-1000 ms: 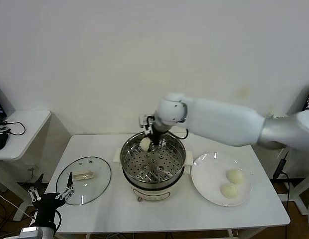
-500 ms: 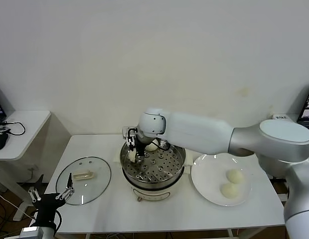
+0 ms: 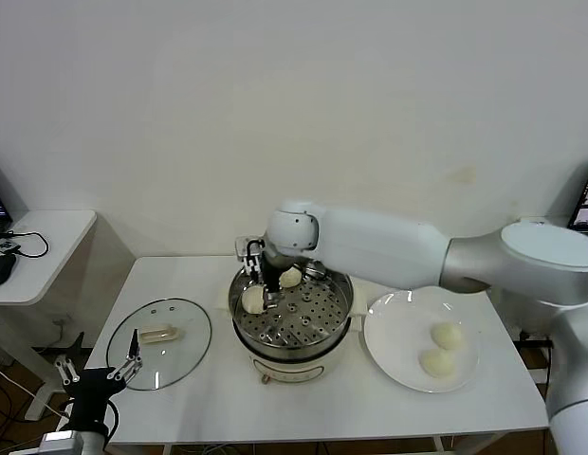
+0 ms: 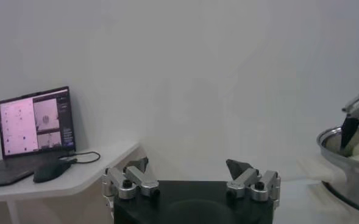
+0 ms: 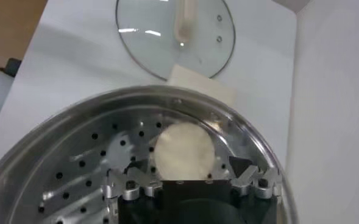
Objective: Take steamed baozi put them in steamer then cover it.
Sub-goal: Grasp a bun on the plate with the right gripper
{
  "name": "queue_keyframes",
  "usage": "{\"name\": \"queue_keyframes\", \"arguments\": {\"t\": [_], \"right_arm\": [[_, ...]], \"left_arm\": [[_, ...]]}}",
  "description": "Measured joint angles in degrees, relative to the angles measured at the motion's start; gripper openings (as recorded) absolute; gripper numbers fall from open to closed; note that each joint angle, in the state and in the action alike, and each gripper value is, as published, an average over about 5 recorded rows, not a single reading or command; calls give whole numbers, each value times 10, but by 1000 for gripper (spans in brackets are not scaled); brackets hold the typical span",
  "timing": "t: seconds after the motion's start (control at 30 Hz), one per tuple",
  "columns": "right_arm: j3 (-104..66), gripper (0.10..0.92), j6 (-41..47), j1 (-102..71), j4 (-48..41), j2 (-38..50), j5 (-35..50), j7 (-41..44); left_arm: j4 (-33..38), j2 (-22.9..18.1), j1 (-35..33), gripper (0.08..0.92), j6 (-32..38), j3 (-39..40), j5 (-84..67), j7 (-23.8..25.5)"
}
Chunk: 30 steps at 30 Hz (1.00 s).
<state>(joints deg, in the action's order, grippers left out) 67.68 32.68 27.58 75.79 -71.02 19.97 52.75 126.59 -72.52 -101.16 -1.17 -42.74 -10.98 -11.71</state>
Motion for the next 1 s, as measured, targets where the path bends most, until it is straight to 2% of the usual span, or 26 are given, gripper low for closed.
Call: {"name": "queue_keyframes", "arguments": {"t": [0.53,1.0], "right_arm": [[8,823,-90,57,141,256,-88,98],[-84,823,-152,-106,192,425,-217,119]], "left_arm": [[0,14,6,823,-4,9,-1,1],[-18,21,8,823,-11,-2,-12,0]]}}
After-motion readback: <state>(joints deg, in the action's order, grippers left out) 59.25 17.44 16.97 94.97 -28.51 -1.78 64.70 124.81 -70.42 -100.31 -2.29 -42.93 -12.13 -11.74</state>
